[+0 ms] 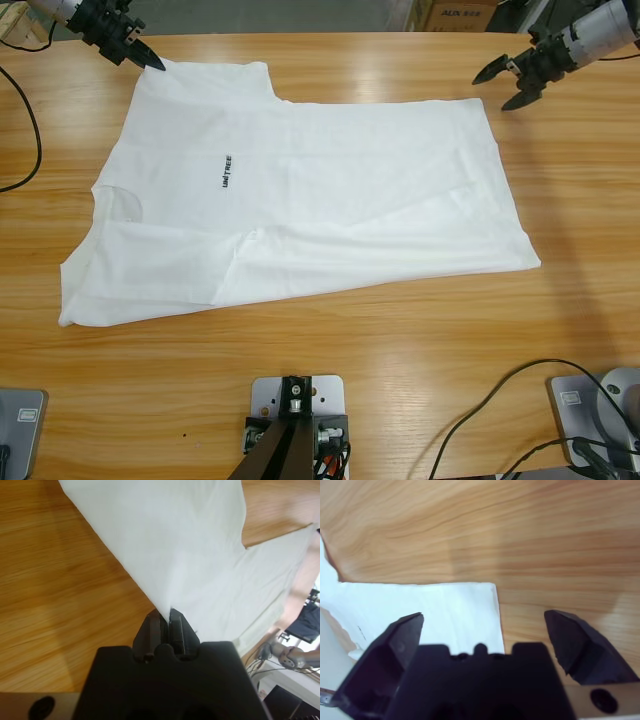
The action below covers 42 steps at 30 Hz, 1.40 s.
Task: Fold clothes
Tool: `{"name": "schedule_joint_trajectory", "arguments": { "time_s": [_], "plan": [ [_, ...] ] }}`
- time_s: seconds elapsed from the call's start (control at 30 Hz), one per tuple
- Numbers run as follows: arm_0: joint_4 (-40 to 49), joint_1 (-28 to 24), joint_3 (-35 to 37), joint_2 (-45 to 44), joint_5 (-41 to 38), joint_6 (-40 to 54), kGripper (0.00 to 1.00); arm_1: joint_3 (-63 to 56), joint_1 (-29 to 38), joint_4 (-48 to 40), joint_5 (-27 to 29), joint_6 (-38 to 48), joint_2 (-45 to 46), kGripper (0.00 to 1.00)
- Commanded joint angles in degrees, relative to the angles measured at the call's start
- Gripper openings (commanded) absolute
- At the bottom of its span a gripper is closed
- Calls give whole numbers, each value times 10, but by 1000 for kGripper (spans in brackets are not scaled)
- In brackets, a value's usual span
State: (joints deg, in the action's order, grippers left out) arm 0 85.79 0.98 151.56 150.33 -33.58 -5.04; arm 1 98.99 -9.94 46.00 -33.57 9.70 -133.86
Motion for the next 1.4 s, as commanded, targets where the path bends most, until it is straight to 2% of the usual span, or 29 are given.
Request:
{"name": "schedule_joint_trajectory", "arguments": {
  "time_s": [0.03, 0.63, 0.8, 0.83, 0.87, 0.93, 1.0, 1.07, 1.23, 1.3, 1.37, 1.4],
  "plan": [
    [47, -10, 331, 29, -2, 7, 0, 14, 34, 6, 1, -6, -44, 1000],
    [47, -12, 331, 28, -3, 9, 0, 17, 48, 16, -17, -1, -54, 967],
    [47, -12, 331, 27, -3, 9, 0, 17, 50, 21, -24, -1, -57, 816],
    [47, -12, 331, 27, -3, 9, 0, 18, 50, 23, -24, -1, -58, 748],
    [47, -12, 331, 27, -3, 9, 0, 19, 50, 27, -23, -1, -59, 722],
    [47, -12, 331, 27, -3, 9, 0, 20, 50, 31, -22, -1, -61, 565],
    [47, -12, 331, 27, -3, 10, 0, 21, 50, 33, -22, -1, -64, 476],
    [47, -12, 331, 27, -3, 10, 0, 21, 50, 34, -21, -1, -64, 466],
    [47, -14, 331, 26, -3, 10, 0, 26, 50, 38, -18, 2, -66, 313],
    [47, -15, 331, 26, -3, 10, 0, 27, 50, 39, -15, 6, -66, 307],
    [47, -16, 331, 26, -3, 11, 0, 29, 50, 41, -10, 9, -65, 153],
    [47, -17, 331, 25, -3, 11, 0, 30, 50, 42, -9, 11, -65, 149]
  ]
}}
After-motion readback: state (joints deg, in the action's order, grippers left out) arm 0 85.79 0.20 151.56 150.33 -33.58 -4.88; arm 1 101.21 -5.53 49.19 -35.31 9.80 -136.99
